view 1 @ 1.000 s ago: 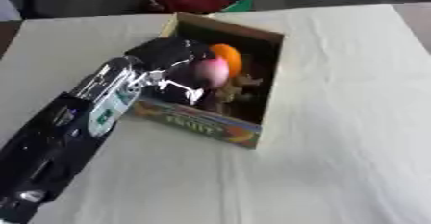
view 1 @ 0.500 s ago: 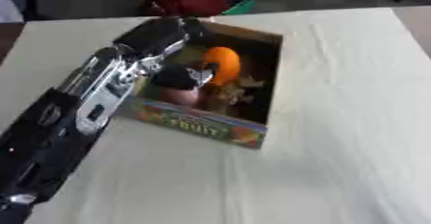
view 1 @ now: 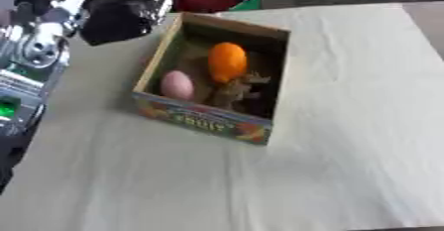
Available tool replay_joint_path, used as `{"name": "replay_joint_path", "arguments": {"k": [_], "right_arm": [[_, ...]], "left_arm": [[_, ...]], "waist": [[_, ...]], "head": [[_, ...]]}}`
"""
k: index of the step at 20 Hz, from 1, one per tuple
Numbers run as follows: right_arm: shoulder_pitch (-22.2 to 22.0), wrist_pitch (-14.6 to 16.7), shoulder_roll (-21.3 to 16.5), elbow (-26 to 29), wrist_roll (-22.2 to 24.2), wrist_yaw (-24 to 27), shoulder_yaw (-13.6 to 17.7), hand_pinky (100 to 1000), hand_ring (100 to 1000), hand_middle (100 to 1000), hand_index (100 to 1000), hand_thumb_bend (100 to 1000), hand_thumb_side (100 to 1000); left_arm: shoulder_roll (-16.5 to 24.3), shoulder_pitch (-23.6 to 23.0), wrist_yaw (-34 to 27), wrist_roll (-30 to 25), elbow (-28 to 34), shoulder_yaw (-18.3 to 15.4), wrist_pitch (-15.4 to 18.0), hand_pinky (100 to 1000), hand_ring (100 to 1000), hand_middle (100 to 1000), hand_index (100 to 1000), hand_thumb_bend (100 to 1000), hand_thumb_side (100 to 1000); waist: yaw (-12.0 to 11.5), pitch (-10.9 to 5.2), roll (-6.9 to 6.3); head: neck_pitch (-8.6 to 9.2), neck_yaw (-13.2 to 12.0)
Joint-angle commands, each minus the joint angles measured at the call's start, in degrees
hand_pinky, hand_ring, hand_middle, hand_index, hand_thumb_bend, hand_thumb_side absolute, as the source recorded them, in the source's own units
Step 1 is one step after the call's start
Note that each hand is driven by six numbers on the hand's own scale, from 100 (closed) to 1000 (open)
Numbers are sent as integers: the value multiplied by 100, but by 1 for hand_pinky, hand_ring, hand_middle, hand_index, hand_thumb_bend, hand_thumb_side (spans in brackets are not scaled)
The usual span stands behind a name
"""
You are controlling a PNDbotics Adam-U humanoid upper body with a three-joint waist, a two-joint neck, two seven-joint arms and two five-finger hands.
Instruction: Pick up objects on the table and place them in the box.
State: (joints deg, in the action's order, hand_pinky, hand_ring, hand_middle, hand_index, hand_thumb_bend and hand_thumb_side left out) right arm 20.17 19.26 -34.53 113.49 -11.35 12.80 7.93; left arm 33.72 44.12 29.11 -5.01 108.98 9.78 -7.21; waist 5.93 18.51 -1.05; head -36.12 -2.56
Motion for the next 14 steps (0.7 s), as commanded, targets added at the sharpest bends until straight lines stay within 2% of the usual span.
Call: {"name": "replay_joint_path", "arguments": {"k": [1,2,4,5,7,9,12,14], "right_arm": [[33,22,-185,110,-44,43,79,751,1000,613,809,100,840],[26,27,-184,110,-49,42,82,751,1000,613,809,100,839],[-8,40,-190,110,-66,29,99,751,1000,614,809,100,838],[-23,46,-191,110,-77,24,108,751,1000,614,809,100,837],[-46,60,-196,110,-97,17,118,751,1000,615,810,100,835],[-103,109,-208,110,-109,12,128,752,1000,617,812,100,833],[-173,196,-217,110,-115,5,134,752,1000,620,814,100,830],[-212,295,-231,110,-115,-15,128,749,1000,625,814,100,816]], "left_arm": [[208,-140,-852,615,483,-315,-63,605,695,673,804,100,777],[214,-227,-1100,832,523,-378,-50,602,685,665,801,100,783],[179,-468,-1539,1320,552,-538,87,600,677,652,791,100,669],[153,-590,-1691,1532,557,-613,215,599,676,649,788,100,639],[96,-850,-1865,1881,560,-760,492,597,672,643,783,100,586],[19,-1175,-1918,2206,561,-913,750,601,667,638,781,100,574],[-120,-1653,-1939,2553,561,-1041,1062,613,659,629,777,100,632],[-336,-2114,-1977,2805,561,-1176,1275,620,646,617,770,100,738]], "waist": [[-11,-143,38],[-18,-146,47],[-53,-157,71],[-77,-164,82],[-117,-184,94],[-157,-211,95],[-205,-243,87],[-247,-260,86]], "head": [[-94,40],[-104,39],[-124,48],[-136,54],[-156,65],[-184,87],[-243,100],[-279,84]]}}
